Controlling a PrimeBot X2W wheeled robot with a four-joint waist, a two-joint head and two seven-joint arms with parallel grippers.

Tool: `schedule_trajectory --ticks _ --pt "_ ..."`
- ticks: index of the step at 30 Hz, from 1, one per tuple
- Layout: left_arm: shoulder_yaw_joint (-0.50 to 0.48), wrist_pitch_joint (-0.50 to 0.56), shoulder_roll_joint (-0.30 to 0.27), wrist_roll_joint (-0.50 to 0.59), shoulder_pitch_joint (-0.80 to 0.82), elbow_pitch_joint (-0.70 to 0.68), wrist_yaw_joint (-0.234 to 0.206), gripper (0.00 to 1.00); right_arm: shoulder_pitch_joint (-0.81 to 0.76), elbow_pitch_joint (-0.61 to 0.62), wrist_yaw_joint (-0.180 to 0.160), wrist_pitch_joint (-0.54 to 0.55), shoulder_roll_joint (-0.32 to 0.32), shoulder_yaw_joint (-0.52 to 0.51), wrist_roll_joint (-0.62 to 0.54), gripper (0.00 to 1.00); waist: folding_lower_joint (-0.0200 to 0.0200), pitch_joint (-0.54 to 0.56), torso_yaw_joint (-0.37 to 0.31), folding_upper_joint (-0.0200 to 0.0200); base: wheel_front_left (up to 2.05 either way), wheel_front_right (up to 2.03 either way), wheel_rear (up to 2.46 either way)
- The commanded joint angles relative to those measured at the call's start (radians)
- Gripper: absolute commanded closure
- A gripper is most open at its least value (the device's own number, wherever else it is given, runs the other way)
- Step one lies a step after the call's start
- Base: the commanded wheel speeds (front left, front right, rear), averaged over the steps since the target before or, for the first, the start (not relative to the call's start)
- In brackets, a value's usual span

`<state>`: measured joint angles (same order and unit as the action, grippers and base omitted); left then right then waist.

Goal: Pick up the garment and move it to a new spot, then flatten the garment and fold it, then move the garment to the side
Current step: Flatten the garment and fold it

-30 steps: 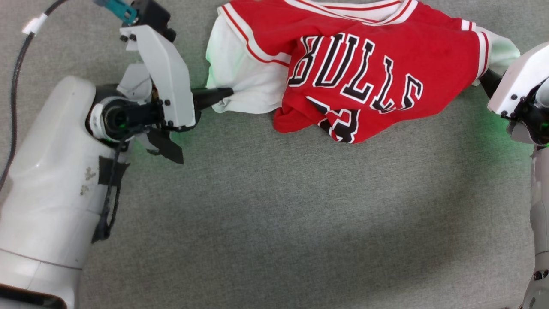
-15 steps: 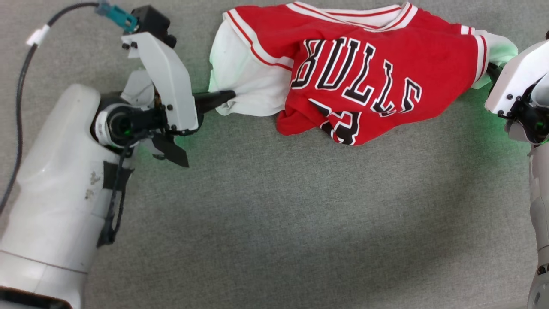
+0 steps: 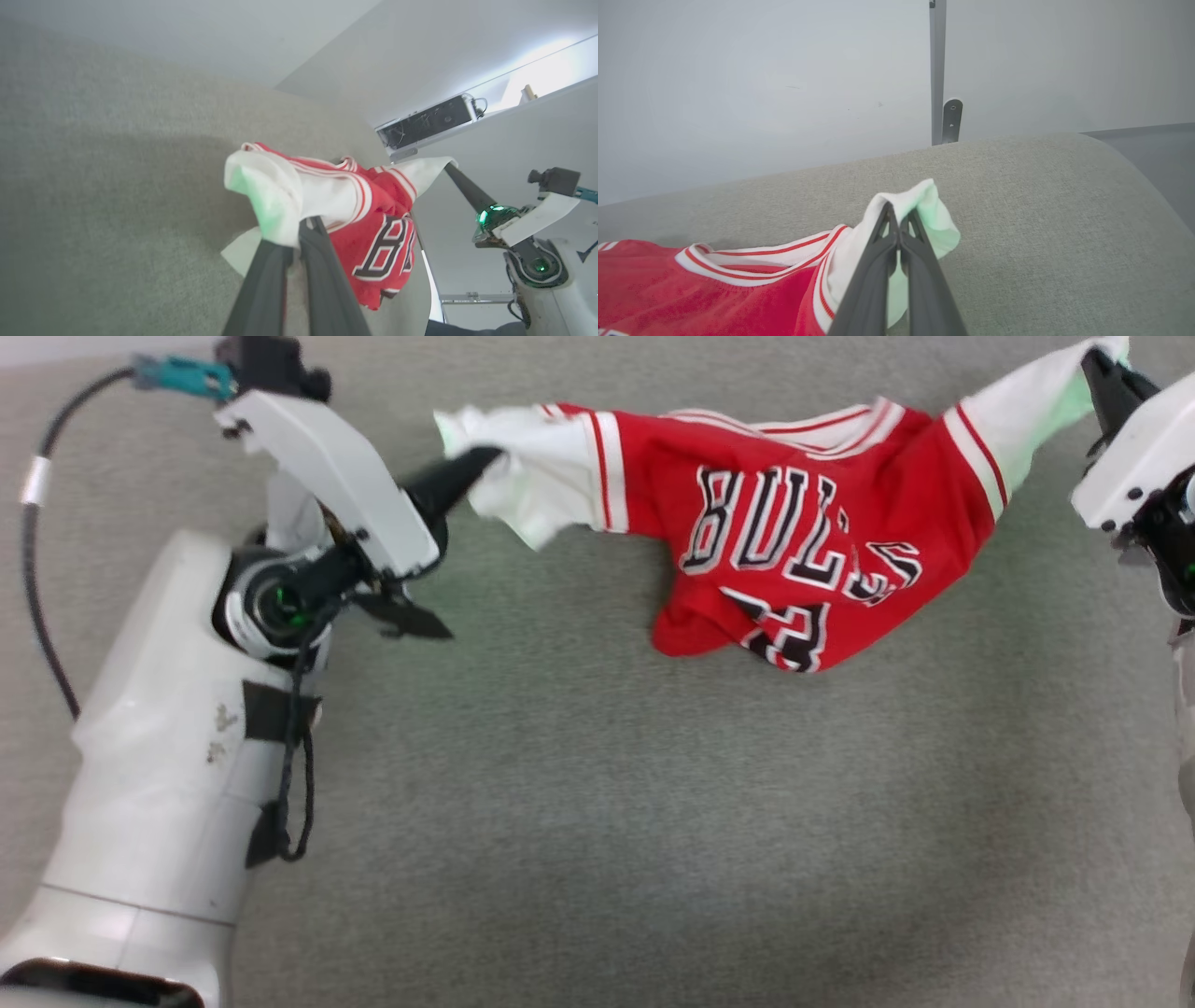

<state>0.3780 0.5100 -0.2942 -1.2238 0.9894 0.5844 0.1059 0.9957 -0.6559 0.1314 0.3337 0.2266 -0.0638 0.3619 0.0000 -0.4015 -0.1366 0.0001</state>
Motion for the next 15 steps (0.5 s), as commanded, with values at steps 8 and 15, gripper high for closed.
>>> schedule_trajectory --ticks 8,15 --pt "-0.07 -0.152 -0.017 0.015 0.075 -0.055 0.019 1.0 0.09 0.076 -0.001 -0.071 0.006 0.073 0.066 1.0 0.0 0.012 0.097 -0.0001 0.0 0.0 0.0" --pt "-0.086 -0.3 -0.05 0.127 0.253 0.065 -0.002 1.0 0.297 -0.015 -0.001 -0.19 -0.048 -0.011 0.07 1.0 0.0 -0.065 0.127 -0.0001 0.0 0.0 0.0"
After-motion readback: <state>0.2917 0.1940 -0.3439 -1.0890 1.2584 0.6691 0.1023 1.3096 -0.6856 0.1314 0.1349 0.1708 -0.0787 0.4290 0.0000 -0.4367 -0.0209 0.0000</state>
